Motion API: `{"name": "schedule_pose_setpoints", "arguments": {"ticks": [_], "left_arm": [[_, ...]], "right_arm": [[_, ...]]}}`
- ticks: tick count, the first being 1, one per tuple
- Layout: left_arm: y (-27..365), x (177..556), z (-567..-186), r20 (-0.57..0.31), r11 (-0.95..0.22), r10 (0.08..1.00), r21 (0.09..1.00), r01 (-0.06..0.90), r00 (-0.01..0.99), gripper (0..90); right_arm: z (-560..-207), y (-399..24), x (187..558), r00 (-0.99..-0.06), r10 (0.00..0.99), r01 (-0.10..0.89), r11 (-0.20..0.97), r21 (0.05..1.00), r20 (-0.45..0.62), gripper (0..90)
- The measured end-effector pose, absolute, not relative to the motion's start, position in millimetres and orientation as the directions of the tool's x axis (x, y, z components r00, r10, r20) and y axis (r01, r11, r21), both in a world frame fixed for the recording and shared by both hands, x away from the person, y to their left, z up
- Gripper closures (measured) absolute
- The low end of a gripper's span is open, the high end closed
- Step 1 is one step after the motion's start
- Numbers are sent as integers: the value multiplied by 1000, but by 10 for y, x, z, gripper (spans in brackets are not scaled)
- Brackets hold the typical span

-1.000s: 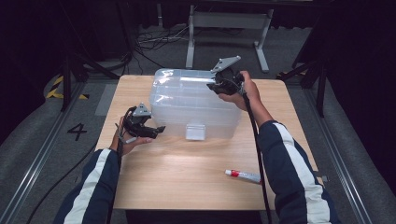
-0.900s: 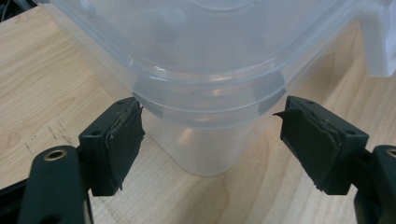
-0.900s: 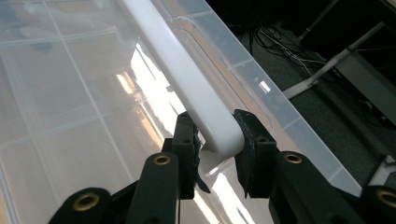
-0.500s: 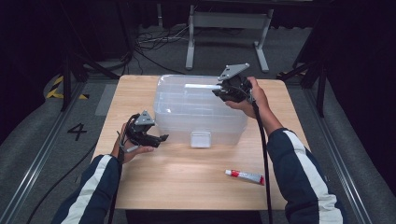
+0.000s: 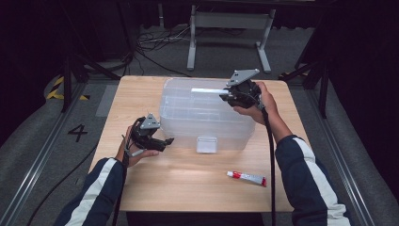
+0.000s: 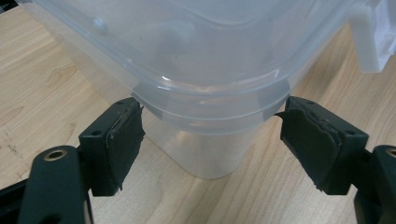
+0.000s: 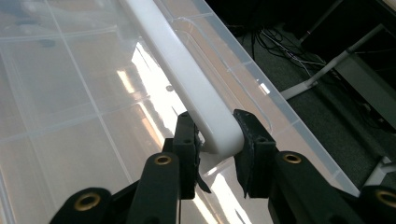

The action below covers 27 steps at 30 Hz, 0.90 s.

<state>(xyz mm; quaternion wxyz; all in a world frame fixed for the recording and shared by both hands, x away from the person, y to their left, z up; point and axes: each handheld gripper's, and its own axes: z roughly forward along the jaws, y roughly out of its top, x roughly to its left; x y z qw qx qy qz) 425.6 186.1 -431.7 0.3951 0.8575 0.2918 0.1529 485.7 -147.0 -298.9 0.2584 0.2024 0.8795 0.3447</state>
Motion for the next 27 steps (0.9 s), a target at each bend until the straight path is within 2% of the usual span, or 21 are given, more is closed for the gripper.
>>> {"name": "schedule_pose_setpoints", "arguments": {"ticks": [13,18,23,27], "left_arm": [[1786,4248,-4319,34,-522,610,769,369,792,221],[1826,4223,-4321,34,-520,598,777,355,801,252],[1857,4099,-4376,66,-577,568,743,339,821,276],[1955,4022,-4483,34,-580,567,725,370,823,256]], "right_arm": [[-2993,-1573,4784,-780,543,183,673,717,-311,724],[-2996,-1588,4769,-779,545,182,671,718,-311,726],[-2999,-1595,4772,-780,541,176,671,720,-314,726],[-3002,-1602,4777,-783,539,173,668,724,-310,727]]}}
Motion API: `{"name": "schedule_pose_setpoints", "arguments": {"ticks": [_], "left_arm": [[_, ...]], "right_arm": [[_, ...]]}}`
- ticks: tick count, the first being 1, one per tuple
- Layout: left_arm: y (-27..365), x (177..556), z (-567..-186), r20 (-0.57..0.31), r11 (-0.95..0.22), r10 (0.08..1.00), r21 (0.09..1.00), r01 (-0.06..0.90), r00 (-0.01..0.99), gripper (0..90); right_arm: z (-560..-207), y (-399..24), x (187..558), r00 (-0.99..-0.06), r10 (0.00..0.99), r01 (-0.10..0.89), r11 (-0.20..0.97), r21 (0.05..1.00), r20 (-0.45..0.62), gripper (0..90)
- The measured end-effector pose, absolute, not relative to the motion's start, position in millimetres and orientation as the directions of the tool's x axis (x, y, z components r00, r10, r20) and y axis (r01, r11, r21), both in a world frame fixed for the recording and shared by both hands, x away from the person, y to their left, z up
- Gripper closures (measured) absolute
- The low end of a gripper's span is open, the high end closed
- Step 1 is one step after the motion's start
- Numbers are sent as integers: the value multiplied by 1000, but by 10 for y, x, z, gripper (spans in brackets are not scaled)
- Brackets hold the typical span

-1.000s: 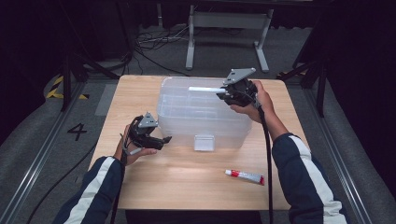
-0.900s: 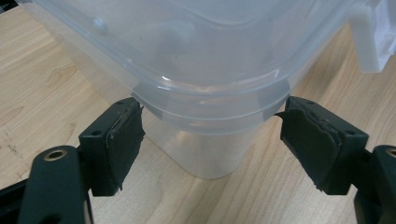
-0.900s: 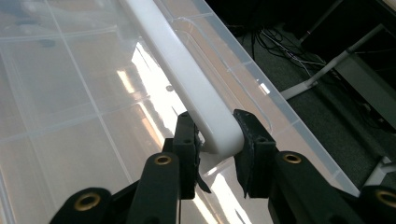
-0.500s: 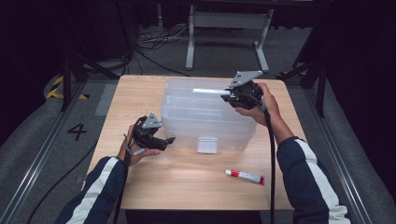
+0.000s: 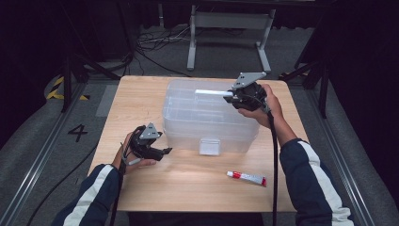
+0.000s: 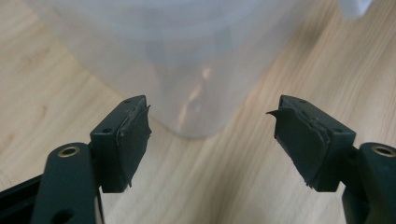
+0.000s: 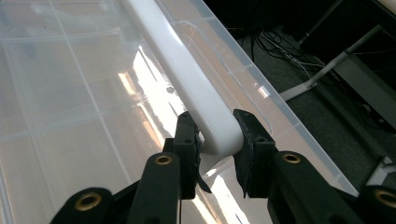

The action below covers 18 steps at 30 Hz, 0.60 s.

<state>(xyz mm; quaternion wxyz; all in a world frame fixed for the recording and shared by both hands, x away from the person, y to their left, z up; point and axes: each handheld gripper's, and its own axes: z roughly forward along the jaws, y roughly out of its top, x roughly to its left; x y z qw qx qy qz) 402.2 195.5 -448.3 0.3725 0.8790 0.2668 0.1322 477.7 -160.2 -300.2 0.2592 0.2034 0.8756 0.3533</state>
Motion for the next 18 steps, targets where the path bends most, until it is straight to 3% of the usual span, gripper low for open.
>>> {"name": "schedule_pose_setpoints", "arguments": {"ticks": [6,18], "left_arm": [[2133,3935,-4656,-6,-592,575,688,421,818,237],[2252,3840,-4806,-27,-600,564,673,432,825,203]], "right_arm": [[-3011,-1614,4778,-784,541,170,659,733,-305,728],[-3012,-1616,4776,-785,538,167,661,732,-307,729]]}}
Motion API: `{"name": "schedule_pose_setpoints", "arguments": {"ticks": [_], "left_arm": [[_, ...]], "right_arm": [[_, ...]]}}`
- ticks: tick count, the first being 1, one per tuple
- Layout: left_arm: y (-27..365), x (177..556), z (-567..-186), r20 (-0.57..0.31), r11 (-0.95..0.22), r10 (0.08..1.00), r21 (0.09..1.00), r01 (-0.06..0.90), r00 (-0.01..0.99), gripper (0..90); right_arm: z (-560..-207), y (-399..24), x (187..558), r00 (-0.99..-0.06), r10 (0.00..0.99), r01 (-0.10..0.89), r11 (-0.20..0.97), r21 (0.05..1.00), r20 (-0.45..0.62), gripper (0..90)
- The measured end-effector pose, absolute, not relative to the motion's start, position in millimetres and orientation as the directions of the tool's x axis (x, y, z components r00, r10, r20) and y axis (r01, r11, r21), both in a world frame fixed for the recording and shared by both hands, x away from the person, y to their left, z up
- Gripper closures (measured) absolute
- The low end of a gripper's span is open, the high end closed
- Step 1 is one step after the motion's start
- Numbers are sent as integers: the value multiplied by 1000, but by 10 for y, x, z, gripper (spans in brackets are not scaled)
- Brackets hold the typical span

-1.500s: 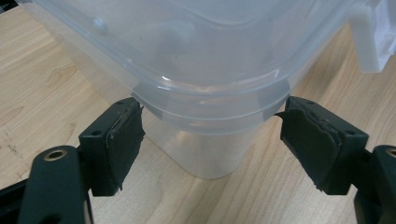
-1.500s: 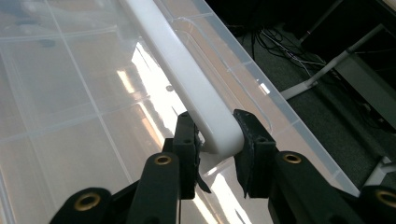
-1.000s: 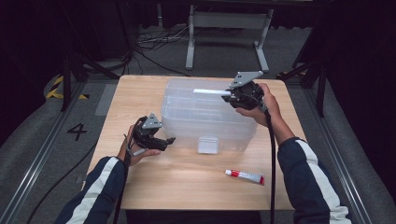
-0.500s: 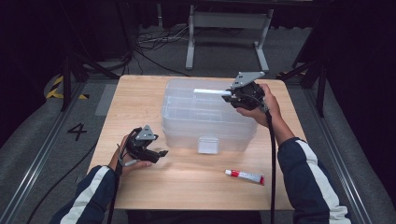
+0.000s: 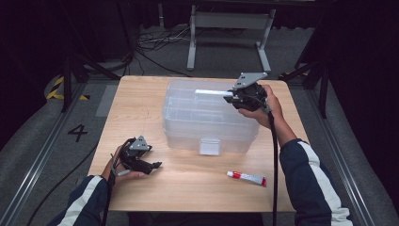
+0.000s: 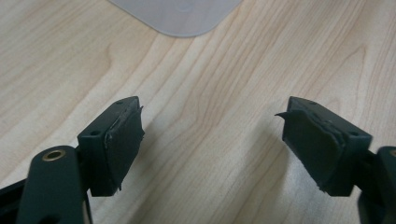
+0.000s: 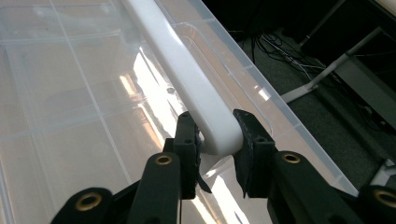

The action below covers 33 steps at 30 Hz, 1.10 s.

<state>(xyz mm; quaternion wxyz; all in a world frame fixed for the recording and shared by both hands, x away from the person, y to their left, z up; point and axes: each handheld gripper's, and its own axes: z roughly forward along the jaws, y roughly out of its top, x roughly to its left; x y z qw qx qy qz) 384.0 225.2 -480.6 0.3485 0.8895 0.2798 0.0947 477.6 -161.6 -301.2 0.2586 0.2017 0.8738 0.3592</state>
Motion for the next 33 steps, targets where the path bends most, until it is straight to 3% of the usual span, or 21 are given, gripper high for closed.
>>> {"name": "schedule_pose_setpoints", "arguments": {"ticks": [33], "left_arm": [[2248,3825,-4829,-24,-582,579,688,433,815,193]], "right_arm": [[-2965,-1642,4850,-804,526,180,659,730,-277,730]]}}
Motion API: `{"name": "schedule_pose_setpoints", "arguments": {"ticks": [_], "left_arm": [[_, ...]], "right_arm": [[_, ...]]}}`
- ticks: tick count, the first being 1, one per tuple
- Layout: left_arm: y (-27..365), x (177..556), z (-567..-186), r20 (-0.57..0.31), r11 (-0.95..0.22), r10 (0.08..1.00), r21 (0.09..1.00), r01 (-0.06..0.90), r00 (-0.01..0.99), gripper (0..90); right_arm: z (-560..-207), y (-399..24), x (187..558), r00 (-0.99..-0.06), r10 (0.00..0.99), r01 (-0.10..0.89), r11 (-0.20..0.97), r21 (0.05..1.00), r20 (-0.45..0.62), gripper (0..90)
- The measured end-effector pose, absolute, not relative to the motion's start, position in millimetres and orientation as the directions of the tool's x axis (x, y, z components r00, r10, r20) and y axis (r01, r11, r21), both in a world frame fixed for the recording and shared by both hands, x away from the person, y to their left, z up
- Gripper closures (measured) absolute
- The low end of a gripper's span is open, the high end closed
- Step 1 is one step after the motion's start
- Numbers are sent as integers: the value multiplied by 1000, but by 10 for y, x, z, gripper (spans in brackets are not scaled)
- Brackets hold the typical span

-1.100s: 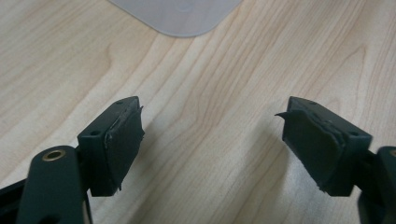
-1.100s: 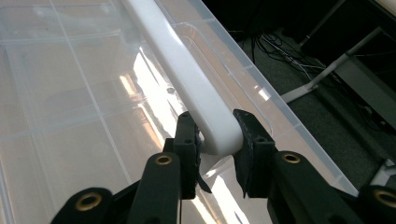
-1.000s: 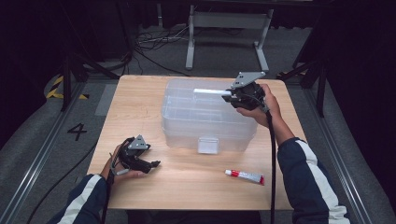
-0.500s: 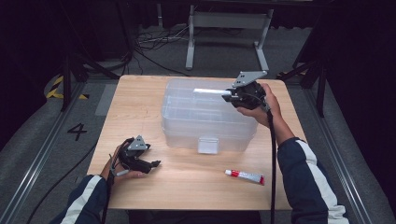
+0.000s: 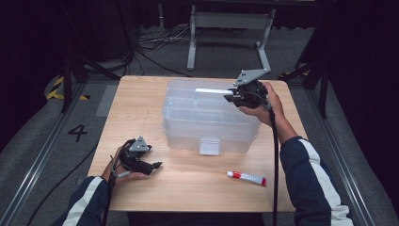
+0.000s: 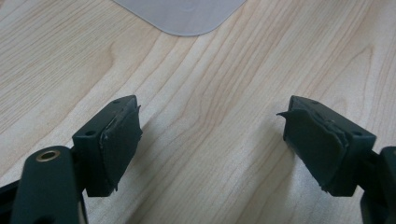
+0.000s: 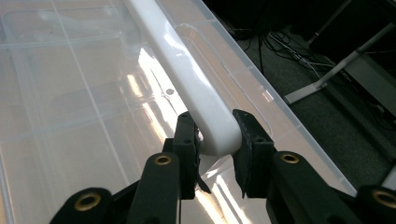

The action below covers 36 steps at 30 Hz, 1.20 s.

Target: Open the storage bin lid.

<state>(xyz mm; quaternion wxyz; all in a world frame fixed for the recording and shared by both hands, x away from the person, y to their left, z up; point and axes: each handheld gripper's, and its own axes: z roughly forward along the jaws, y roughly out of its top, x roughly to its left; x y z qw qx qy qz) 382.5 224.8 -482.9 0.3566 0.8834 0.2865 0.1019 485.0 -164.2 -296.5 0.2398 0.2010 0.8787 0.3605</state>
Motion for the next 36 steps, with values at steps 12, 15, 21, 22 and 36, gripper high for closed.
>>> {"name": "schedule_pose_setpoints", "arguments": {"ticks": [12,15,21,22,36], "left_arm": [[2234,3859,-4784,-33,-595,573,670,444,819,255],[2220,3870,-4733,-13,-597,583,672,439,812,281],[2209,3895,-4627,22,-581,604,696,422,797,298],[2204,3905,-4616,23,-580,604,698,420,796,298],[2280,3979,-4250,18,-483,634,791,377,773,428]], "right_arm": [[-2853,-1652,4981,-805,545,220,641,735,-234,727],[-2833,-1651,5002,-807,545,227,642,732,-227,727],[-2778,-1646,5063,-808,550,247,642,726,-212,724],[-2767,-1643,5071,-806,552,250,642,724,-211,724],[-2721,-1648,5160,-802,567,272,627,731,-188,719]]}}
